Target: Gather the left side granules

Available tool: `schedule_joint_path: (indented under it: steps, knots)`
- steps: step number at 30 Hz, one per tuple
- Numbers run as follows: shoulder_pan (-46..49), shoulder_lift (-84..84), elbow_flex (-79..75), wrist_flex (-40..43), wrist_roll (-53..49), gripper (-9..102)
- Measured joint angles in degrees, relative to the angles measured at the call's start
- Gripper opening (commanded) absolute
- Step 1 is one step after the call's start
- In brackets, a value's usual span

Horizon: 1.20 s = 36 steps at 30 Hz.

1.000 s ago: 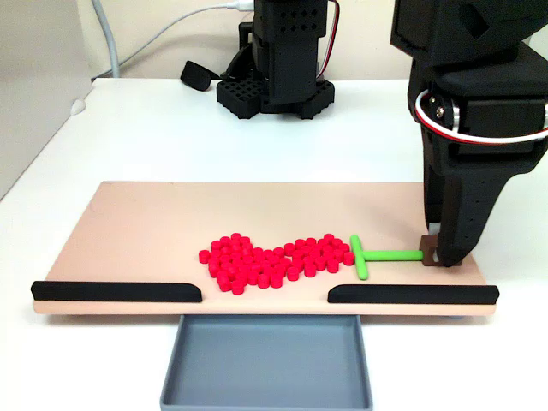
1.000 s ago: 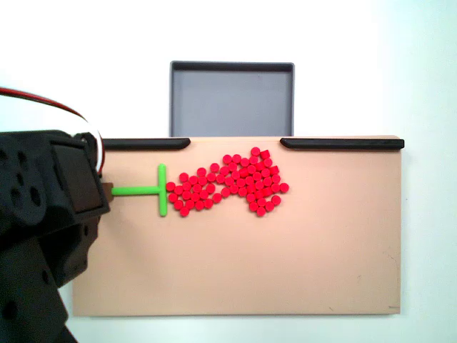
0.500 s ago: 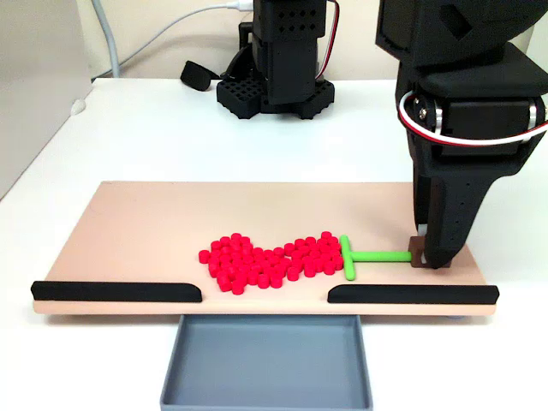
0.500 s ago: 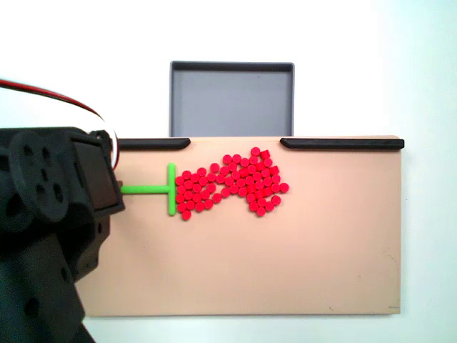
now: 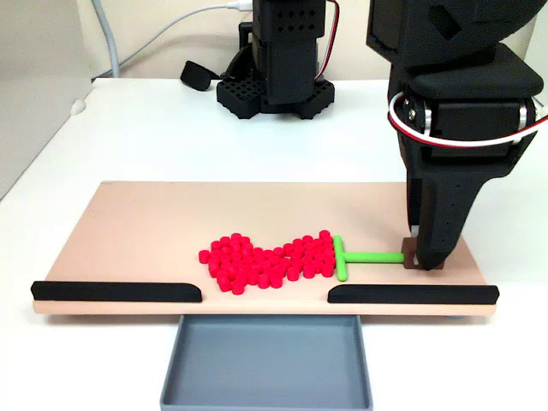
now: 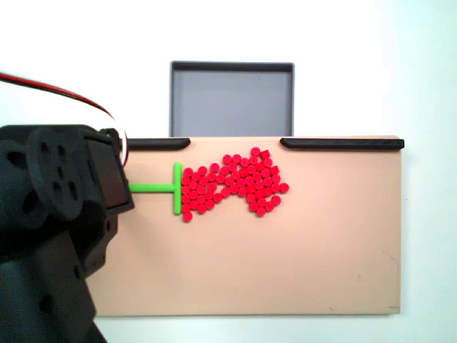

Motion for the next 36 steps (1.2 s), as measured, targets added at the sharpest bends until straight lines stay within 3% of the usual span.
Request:
schedule_joint_path:
  steps: [36]
  knots:
    - [2.6,0.0,0.0,0.0,-2.5,0]
